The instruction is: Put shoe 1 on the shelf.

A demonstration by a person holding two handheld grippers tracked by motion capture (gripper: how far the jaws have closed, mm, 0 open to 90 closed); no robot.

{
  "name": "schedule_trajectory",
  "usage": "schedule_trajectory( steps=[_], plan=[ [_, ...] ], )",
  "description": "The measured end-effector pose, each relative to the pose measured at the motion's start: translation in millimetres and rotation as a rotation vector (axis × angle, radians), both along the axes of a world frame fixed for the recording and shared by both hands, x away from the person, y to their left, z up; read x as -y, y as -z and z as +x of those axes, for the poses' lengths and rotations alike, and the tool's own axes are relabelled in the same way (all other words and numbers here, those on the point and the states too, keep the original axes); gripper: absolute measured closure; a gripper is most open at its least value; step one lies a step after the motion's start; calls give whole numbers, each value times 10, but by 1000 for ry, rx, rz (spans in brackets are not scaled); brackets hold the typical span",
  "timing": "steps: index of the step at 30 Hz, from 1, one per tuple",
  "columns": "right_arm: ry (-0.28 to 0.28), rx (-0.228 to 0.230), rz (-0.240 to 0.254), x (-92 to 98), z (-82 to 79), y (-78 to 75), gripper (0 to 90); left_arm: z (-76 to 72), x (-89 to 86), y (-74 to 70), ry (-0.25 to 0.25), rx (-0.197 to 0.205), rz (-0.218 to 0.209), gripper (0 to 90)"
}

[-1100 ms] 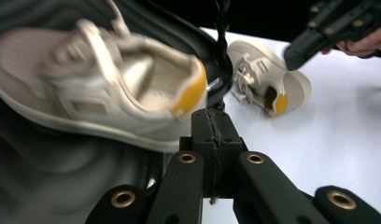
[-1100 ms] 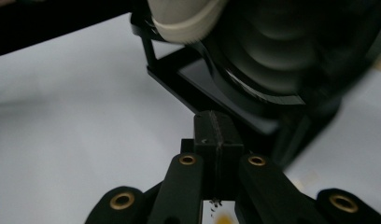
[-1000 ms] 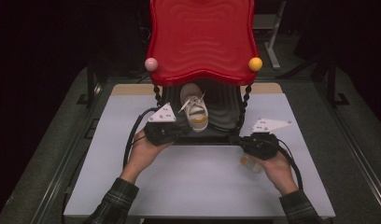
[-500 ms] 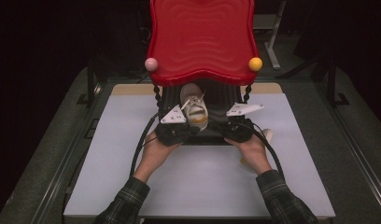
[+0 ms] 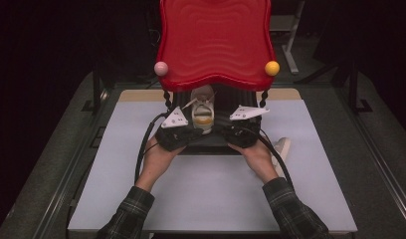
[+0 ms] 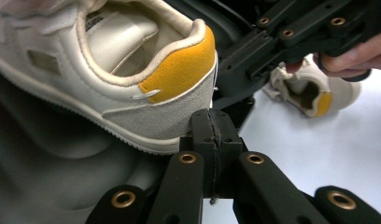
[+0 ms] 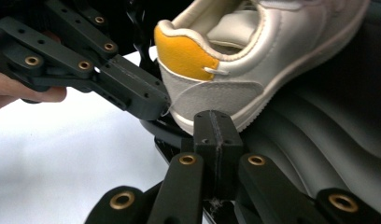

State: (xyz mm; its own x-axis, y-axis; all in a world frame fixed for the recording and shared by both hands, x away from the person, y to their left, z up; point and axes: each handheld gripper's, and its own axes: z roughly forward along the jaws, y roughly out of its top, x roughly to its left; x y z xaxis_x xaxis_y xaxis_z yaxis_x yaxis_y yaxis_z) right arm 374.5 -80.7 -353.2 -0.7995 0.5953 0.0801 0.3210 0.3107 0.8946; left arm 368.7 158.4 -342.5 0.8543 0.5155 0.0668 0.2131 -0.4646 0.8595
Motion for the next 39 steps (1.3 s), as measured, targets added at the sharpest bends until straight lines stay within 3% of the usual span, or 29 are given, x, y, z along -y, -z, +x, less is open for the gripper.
schedule_trajectory(
  steps=[8,19,27,34,39],
  plan=[
    [20,-4,2,-62,70,-20,897,75,-29,31,-21,1,-34,900],
    [40,-38,-13,-50,148,50,897,137,19,103,-19,-6,-1,900],
    [34,-50,-20,-33,123,33,897,98,-1,62,-5,-22,-22,896],
    [22,-54,-41,115,-1,-25,896,-22,-44,-22,45,-65,-16,811],
    [9,-64,-59,240,-87,-43,895,-136,-65,-83,74,-78,-18,703]
  ],
)
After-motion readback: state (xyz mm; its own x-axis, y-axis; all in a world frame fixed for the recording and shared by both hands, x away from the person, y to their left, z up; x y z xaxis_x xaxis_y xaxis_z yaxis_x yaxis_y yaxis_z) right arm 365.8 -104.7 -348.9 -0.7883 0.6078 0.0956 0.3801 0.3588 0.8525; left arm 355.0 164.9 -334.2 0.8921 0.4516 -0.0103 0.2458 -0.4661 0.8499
